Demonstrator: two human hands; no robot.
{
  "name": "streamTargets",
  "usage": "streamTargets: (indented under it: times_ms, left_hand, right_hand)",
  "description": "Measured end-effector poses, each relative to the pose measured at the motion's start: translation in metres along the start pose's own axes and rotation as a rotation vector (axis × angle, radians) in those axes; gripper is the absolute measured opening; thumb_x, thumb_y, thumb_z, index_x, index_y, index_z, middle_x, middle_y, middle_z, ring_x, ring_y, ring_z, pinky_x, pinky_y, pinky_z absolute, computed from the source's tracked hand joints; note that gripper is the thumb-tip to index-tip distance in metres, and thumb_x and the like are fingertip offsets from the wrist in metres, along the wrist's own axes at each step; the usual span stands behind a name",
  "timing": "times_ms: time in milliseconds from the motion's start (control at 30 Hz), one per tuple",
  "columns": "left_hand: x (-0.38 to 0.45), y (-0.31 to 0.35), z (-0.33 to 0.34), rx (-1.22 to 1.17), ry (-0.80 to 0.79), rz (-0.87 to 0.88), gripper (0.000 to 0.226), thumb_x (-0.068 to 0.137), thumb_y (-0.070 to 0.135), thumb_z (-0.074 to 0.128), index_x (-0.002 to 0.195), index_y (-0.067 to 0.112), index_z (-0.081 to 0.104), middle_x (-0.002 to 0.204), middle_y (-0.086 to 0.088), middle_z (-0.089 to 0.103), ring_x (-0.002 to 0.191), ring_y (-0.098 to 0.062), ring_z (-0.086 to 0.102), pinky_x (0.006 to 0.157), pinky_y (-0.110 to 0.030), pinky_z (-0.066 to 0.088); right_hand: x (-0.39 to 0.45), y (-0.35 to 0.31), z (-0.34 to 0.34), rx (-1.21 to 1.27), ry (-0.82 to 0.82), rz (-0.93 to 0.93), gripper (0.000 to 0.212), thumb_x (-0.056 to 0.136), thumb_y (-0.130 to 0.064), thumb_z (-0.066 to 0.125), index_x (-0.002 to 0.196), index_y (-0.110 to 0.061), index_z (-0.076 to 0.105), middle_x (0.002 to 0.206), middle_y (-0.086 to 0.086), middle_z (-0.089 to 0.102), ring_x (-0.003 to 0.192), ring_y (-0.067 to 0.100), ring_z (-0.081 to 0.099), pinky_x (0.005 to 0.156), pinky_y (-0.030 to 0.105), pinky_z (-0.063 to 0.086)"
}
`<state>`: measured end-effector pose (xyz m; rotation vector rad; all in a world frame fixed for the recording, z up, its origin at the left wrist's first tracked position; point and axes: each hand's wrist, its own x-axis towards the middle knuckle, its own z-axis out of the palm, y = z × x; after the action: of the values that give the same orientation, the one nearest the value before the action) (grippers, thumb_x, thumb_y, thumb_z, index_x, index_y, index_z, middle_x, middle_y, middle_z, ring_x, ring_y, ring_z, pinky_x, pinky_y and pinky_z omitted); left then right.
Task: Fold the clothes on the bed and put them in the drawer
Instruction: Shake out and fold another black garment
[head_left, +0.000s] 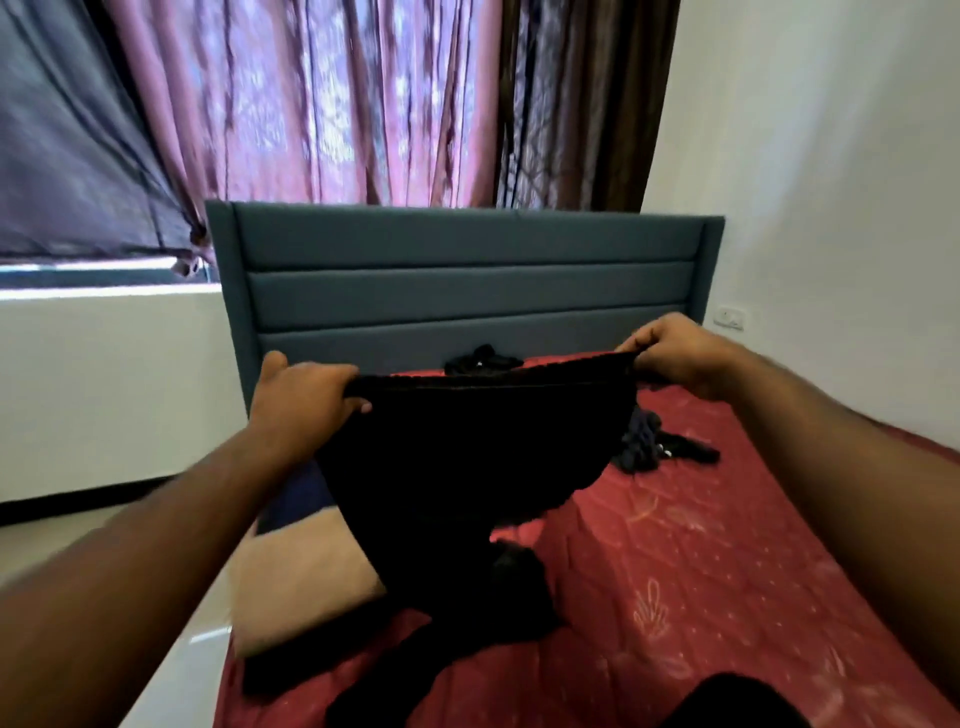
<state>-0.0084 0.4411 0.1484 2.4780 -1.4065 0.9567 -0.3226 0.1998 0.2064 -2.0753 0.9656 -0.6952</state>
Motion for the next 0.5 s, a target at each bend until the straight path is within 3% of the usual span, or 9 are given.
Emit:
streamTargets:
  times_ms: [100,233,367,400,500]
  left_hand:
    - [0.062,-0.010,-0.057,-0.074,-0.045,-0.080,0.041,0.078,0.063,0.067,0.093,0.025,0.063,0.099,-0.001,0.070,0.105,-0.023,0.062,0.088,-0.037,0.027]
    - [0.123,-0.022,-0.134,-0.229,0.116,-0.155,0.050,0.070,0.066,0.072,0.091,0.020,0.068,0.096,-0.004,0.067,0.104,-0.026,0.060,0.090,-0.039,0.030]
    - [0.152,-0.026,-0.197,-0.284,0.272,-0.192,0.047,0.072,0.064,0.072,0.080,0.018,0.066,0.077,-0.001,0.059,0.085,-0.026,0.056,0.094,-0.042,0.030]
    - [0.157,-0.024,-0.211,-0.292,0.313,-0.186,0.045,0.073,0.062,0.072,0.077,0.017,0.064,0.074,0.000,0.057,0.081,-0.025,0.053,0.095,-0.043,0.030]
    - [0.167,-0.016,-0.233,-0.278,0.391,-0.139,0.040,0.078,0.057,0.069,0.074,0.019,0.060,0.075,-0.001,0.058,0.083,-0.026,0.056,0.093,-0.042,0.030]
  right_hand:
    - [0.017,-0.070,-0.044,-0.027,0.032,-0.071,0.037,0.082,0.017,0.045,0.083,-0.009,0.070,0.047,0.000,0.058,0.034,0.006,0.044,0.036,0.013,0.032]
    - [0.026,-0.127,-0.077,0.323,0.078,-0.132,0.033,0.090,0.015,0.042,0.086,-0.008,0.064,0.073,0.011,0.063,0.047,0.014,0.062,0.048,0.024,0.056]
    - [0.030,-0.143,-0.082,0.643,0.180,-0.307,0.019,0.087,0.013,0.056,0.088,-0.004,0.064,0.079,0.010,0.068,0.072,0.023,0.067,0.062,0.026,0.060]
    - [0.030,-0.143,-0.083,0.550,0.173,-0.394,0.020,0.083,0.011,0.064,0.095,-0.005,0.066,0.081,0.006,0.070,0.078,0.020,0.067,0.068,0.025,0.059]
    - [0.038,-0.130,-0.077,-0.212,0.299,-0.575,0.056,0.067,0.006,0.080,0.119,-0.010,0.066,0.105,0.004,0.066,0.098,0.016,0.060,0.088,0.024,0.046]
